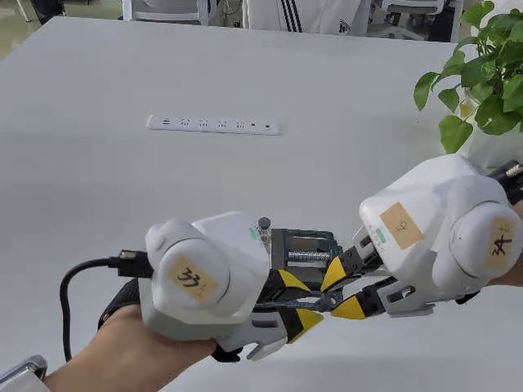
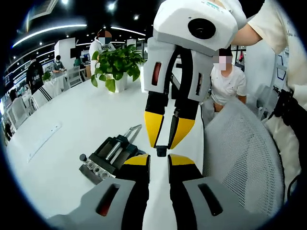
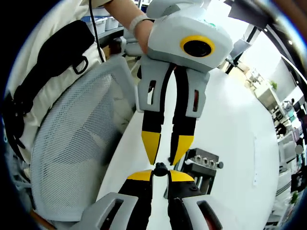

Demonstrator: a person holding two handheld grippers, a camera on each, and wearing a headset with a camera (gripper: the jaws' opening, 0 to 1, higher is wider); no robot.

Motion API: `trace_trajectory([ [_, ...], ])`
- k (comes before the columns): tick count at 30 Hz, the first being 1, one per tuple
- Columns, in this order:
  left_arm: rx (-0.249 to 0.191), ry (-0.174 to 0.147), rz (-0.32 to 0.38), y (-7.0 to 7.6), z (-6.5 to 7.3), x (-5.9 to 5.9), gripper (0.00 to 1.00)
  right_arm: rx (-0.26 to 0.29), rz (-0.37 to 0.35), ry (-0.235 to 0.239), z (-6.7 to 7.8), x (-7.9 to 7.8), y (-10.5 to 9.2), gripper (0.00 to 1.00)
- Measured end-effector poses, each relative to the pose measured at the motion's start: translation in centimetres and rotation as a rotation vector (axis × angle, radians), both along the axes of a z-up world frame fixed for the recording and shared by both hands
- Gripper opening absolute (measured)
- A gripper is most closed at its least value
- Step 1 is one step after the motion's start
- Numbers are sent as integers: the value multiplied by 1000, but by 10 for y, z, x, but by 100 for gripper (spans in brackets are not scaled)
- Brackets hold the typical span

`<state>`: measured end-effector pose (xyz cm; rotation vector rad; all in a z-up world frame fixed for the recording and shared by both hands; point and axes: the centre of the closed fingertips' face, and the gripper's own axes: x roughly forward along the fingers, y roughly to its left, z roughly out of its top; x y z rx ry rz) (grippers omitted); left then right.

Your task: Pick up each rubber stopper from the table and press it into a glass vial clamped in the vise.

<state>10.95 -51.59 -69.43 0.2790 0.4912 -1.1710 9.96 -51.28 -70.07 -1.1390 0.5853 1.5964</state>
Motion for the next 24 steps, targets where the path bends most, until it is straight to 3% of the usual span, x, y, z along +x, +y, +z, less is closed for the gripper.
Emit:
trace_trajectory([
  [15, 5, 24, -39, -2, -1, -9, 5, 3, 22, 7, 4, -8, 5, 6],
  [24, 12, -11, -64, -2, 1, -9, 4, 3, 21, 23, 8, -8, 6, 6],
])
